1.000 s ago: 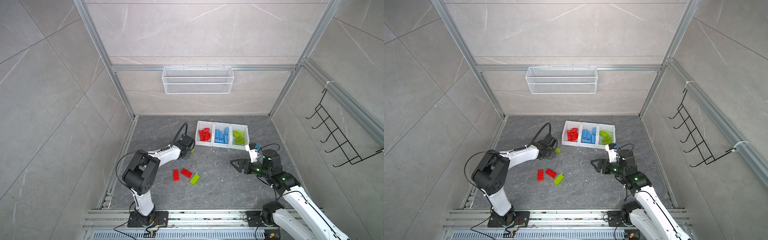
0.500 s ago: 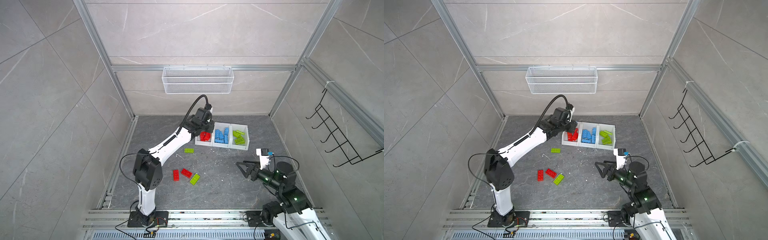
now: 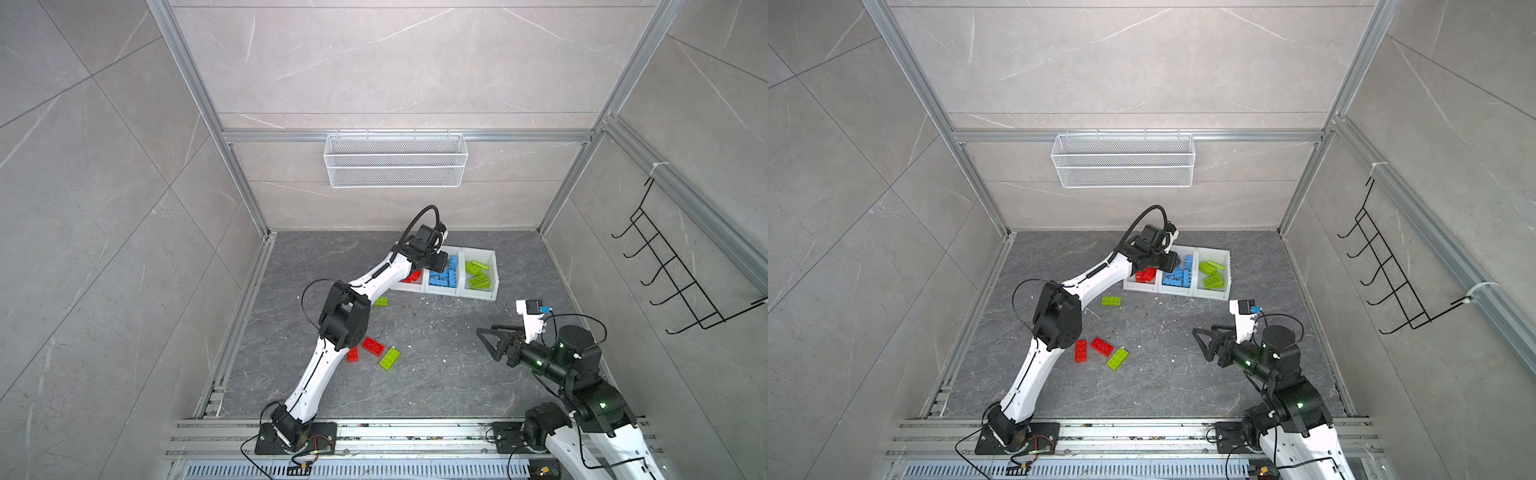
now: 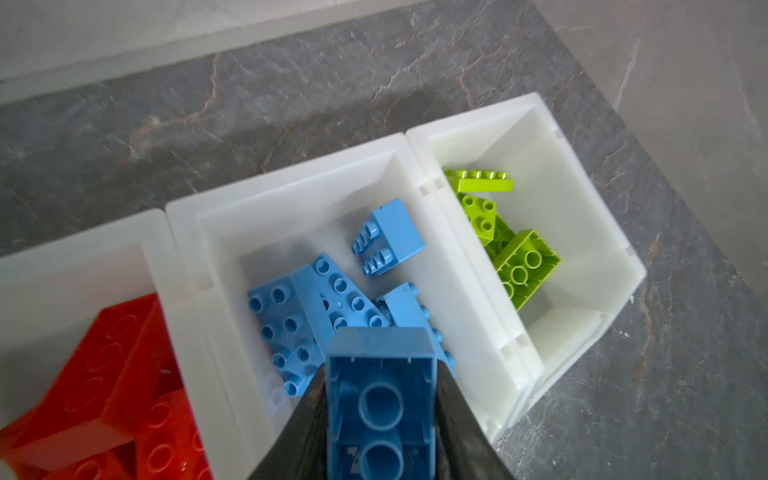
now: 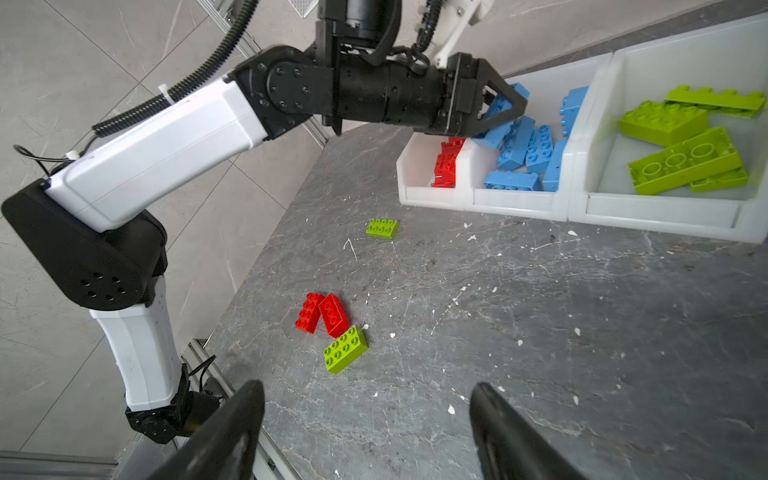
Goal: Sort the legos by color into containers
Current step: 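Carry the blue brick into the middle compartment and release, then reach the right gripper over a lime-green brick while the left arm draws back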
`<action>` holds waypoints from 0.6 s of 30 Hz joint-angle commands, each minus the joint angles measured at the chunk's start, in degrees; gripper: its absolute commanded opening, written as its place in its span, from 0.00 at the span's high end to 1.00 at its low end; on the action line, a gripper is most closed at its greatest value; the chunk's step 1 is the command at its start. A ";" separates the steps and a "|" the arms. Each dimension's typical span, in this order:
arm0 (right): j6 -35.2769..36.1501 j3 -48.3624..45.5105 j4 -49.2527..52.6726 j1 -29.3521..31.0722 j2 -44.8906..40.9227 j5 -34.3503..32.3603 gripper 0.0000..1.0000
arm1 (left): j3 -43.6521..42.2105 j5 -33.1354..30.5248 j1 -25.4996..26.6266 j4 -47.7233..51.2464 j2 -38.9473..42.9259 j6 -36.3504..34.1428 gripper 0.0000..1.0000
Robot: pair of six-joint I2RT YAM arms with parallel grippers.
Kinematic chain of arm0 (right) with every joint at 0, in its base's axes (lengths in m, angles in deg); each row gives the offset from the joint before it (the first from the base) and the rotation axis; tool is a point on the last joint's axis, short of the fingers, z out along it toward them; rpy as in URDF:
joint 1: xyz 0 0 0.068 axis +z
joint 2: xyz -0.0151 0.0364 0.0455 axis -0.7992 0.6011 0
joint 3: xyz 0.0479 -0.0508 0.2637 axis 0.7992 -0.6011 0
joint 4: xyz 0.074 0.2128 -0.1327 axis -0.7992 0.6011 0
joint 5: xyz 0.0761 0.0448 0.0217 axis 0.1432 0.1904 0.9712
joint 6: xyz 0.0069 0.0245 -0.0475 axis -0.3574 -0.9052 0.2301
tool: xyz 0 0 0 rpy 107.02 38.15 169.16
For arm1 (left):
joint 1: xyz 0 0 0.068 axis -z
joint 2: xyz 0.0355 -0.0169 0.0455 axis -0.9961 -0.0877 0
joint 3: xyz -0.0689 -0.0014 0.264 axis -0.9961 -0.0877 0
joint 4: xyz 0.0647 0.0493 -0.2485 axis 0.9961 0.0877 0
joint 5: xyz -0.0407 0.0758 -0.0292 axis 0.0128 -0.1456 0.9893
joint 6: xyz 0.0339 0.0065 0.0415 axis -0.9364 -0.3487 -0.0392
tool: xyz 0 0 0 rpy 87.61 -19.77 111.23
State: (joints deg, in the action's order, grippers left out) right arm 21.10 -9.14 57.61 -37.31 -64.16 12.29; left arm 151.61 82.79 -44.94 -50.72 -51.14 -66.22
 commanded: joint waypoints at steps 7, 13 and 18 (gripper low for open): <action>2.92 3.62 3.09 0.16 3.84 0.61 0.18 | -0.22 -4.29 0.14 -2.69 8.07 -2.86 0.36; 4.89 6.34 2.49 0.16 7.69 0.35 0.18 | -17.25 -13.08 0.06 -6.30 26.70 -4.13 0.34; 5.36 9.46 -1.65 2.14 15.78 1.92 0.20 | -36.67 -21.65 -1.49 -5.62 48.15 -2.44 0.30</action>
State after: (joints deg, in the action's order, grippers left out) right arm 24.77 -2.25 58.96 -36.76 -51.86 13.14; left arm 120.84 68.17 -45.09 -54.85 -14.36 -68.49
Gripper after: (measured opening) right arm 0.798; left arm 0.695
